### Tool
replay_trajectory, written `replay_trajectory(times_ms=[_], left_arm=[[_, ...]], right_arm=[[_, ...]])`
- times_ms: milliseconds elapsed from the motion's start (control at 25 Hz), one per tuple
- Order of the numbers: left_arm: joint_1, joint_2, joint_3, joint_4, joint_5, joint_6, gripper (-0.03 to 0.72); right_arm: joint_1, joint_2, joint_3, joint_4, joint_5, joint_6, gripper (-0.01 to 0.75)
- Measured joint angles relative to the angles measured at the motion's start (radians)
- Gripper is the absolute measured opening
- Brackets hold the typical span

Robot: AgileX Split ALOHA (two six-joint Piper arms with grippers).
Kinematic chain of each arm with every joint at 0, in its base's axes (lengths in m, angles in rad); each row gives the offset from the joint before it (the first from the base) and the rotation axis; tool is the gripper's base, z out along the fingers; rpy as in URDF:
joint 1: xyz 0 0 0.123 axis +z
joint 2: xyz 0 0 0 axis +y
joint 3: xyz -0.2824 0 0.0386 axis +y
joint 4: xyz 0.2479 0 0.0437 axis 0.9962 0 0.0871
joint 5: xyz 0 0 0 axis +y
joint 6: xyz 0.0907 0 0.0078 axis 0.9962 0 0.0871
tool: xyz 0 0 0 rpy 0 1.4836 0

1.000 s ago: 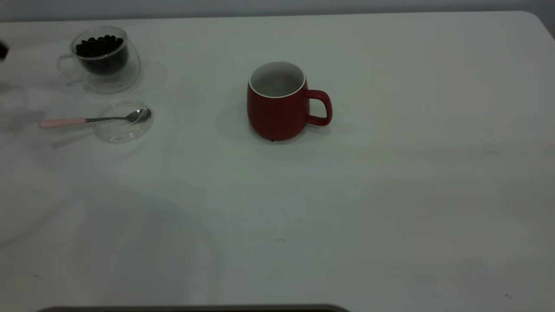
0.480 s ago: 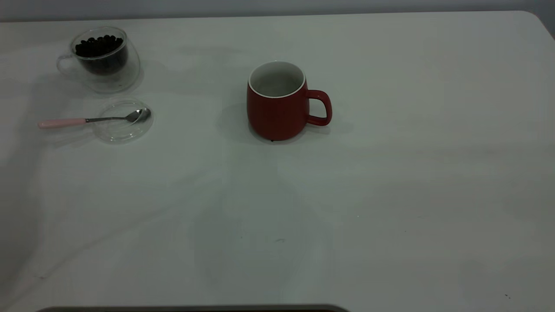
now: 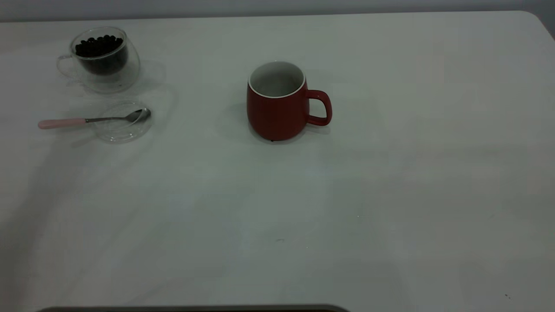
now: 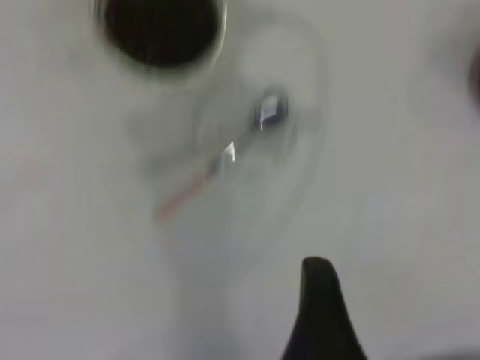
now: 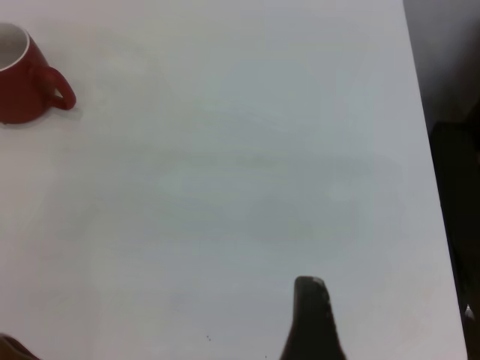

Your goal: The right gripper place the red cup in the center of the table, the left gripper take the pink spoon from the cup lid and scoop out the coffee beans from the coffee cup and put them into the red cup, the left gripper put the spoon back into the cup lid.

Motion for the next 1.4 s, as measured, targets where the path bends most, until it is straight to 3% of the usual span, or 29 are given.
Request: replay_trajectory(times_ms=[280,760,920,1160,1400], left_arm=[[0.001,-0.330,0.385,0.018,0.000,-0.008,0.586],[0.008,-0.861,0.889,0.049,-0.005,-0.073,0.586],[0.061,-1.154,0.998,0.048,-0.013,-0.075,0.586],[0.197,-1.430,1.143,0.049,-0.057,-0.077,0.586],[0.228,-1.613,1.232,0.049,-0.058,-0.079,0.586]], right_arm=[[0.000,0.000,0.000,0.000,0.000,0.000,0.590],[0.000,0.000,0.000,0.000,0.000,0.000,0.590],[0.000,0.000,0.000,0.000,0.000,0.000,0.590],[0.000,0.000,0.000,0.000,0.000,0.000,0.590],[0.000,0.000,0.000,0.000,0.000,0.000,0.590]])
